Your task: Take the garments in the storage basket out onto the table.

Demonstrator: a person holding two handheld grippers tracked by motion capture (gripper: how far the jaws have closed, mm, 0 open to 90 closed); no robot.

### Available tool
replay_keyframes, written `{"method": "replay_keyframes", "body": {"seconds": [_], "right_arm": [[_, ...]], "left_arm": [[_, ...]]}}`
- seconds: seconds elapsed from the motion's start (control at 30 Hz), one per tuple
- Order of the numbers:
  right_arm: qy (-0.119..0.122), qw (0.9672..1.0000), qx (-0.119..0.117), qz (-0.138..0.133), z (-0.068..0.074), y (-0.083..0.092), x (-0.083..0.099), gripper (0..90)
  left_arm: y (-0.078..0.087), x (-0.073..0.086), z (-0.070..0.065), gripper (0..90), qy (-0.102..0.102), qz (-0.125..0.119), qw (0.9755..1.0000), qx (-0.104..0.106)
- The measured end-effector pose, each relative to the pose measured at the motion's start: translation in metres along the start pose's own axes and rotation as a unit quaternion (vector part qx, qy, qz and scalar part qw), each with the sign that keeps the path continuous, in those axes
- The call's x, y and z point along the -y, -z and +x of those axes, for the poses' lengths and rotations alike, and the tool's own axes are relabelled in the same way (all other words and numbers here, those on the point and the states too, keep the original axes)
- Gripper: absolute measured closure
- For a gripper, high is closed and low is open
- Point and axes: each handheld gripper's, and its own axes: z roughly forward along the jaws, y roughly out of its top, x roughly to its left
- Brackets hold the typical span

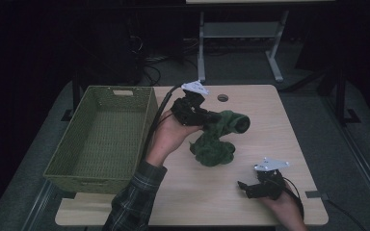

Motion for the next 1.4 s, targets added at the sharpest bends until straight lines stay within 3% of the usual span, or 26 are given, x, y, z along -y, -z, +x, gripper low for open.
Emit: {"method": "replay_keyframes", "body": {"seconds": [0.13,0.37,0.83,0.93,1.0,1.03,1.2,1.4], "right_arm": [[0.0,1.0,0.0,0.0,0.0,0.0,0.0,7.9],[0.0,1.0,-0.001,0.0,0.0,0.0,0.0,7.9],[0.0,1.0,-0.001,0.0,0.0,0.0,0.0,7.9],[-0.002,1.0,-0.002,-0.001,0.0,0.0,0.0,7.9],[-0.002,1.0,-0.002,0.001,0.0,0.0,0.0,7.9],[-0.002,1.0,-0.002,0.001,0.0,0.0,0.0,7.9],[-0.003,1.0,-0.002,0.001,0.0,0.0,0.0,7.9],[-0.001,1.0,-0.001,0.001,0.0,0.0,0.0,7.9]], "left_arm": [[-0.023,0.009,0.0,87.6,0.004,0.014,0.9999,0.008],[-0.07,0.034,0.011,87.5,0.032,0.04,0.9983,0.027],[-0.13,0.077,0.028,86.7,0.058,0.1,0.9929,0.028],[-0.132,0.079,0.029,78.2,0.057,0.094,0.9937,0.021],[-0.127,0.077,0.028,61.1,0.049,0.092,0.9944,0.015],[-0.125,0.076,0.028,61.1,0.045,0.09,0.9948,0.012],[-0.108,0.072,0.021,43.9,0.033,0.085,0.9959,0.003],[-0.09,0.074,0.011,42.3,0.016,0.083,0.9964,-0.005]]}}
